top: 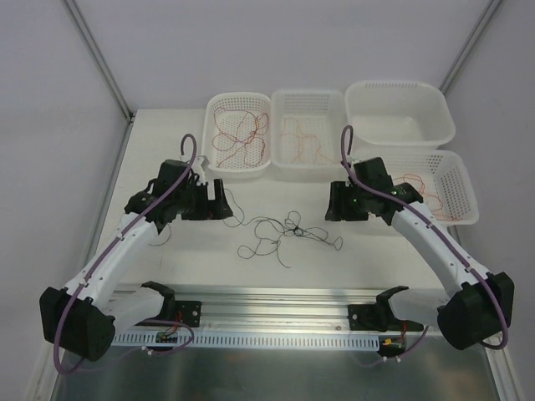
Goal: Untangle the cables
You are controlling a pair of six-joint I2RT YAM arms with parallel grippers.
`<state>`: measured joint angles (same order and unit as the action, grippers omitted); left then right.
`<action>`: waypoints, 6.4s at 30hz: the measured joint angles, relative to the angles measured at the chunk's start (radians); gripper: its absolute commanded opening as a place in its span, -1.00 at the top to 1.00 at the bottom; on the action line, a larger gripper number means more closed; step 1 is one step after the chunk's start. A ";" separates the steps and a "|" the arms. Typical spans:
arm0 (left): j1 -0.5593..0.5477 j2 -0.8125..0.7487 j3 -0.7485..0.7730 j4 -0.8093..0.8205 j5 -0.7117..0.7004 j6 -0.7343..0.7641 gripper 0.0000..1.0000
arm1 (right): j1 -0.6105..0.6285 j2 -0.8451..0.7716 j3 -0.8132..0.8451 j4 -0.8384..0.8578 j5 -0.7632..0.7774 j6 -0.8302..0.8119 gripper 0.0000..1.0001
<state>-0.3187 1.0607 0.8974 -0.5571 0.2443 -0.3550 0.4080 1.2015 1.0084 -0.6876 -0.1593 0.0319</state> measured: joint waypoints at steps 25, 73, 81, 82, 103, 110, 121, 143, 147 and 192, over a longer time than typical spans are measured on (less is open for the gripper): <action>-0.494 0.600 0.216 0.373 -0.075 -0.132 -0.40 | 0.050 0.153 -0.094 0.270 -0.149 0.089 -0.01; -0.553 0.820 0.200 0.613 -0.140 -0.117 1.00 | -0.031 0.294 -0.337 0.699 -0.315 0.293 0.31; -0.553 0.820 0.197 0.626 -0.140 -0.129 1.00 | -0.031 0.282 -0.365 0.803 -0.299 0.424 0.39; -0.553 0.820 0.197 0.627 -0.140 -0.129 1.00 | -0.031 0.294 -0.366 0.818 -0.298 0.438 0.40; -0.553 0.820 0.176 0.642 -0.141 -0.140 1.00 | -0.031 0.355 -0.436 1.006 -0.267 0.607 0.43; -0.553 0.820 0.174 0.645 -0.141 -0.153 1.00 | -0.029 0.326 -0.437 1.005 -0.233 0.622 0.52; -0.553 0.820 0.167 0.651 -0.152 -0.163 1.00 | -0.020 0.337 -0.437 1.005 -0.235 0.632 0.99; -0.283 0.624 -0.079 0.665 -0.232 -0.394 1.00 | -0.232 -0.174 0.095 0.093 -0.283 0.091 0.99; -0.207 0.547 -0.138 0.612 -0.239 -0.392 1.00 | -0.264 -0.239 0.185 -0.003 -0.282 0.038 0.99; -0.032 -0.225 -0.254 0.261 -0.013 -0.200 -0.89 | 0.336 0.181 0.209 0.156 -0.125 0.115 -0.13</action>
<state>-0.3508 0.8360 0.6437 -0.2962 0.2314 -0.5545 0.7444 1.3823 1.2175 -0.5312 -0.2844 0.1471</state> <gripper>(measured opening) 0.945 0.556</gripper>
